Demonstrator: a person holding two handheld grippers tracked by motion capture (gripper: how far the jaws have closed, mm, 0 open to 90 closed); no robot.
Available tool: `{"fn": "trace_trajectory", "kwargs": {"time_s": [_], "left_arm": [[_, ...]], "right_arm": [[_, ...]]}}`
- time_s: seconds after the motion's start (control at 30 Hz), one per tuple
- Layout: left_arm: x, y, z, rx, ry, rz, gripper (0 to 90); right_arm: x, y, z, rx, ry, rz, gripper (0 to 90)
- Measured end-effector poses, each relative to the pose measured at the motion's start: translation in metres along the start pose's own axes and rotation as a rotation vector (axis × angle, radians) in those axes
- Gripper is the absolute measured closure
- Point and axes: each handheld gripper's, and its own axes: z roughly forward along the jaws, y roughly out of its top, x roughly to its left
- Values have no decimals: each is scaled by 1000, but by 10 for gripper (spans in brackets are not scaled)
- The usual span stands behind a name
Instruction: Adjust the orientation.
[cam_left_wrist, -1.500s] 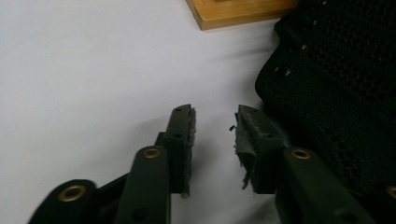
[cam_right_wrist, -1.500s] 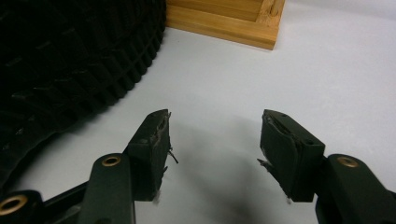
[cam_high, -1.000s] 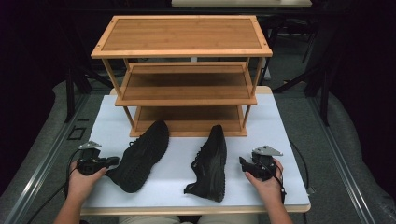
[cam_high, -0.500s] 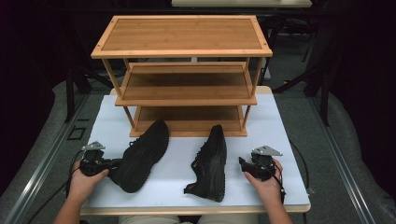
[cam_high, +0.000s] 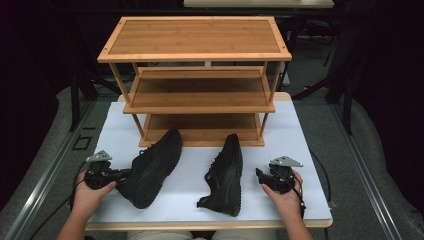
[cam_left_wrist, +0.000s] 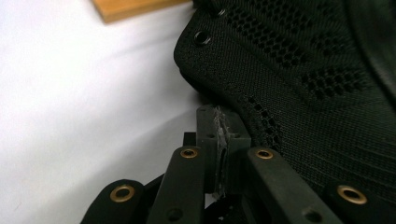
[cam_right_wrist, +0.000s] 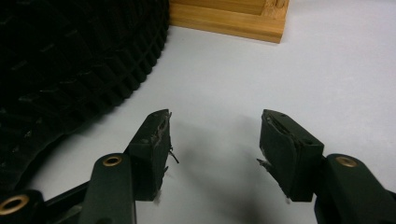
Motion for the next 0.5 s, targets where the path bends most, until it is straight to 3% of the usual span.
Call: {"fn": "trace_trajectory", "kwargs": {"time_s": [0.2,0.37,0.5], "left_arm": [[-9,6,-8,-35,-22,-6,878],[-20,13,-16,-65,-39,22,859],[-35,23,-21,-100,-76,44,823]], "right_arm": [[-1,0,0,-2,6,5,425],[-1,0,0,-3,5,10,424],[-1,0,0,-2,7,12,424]]}}
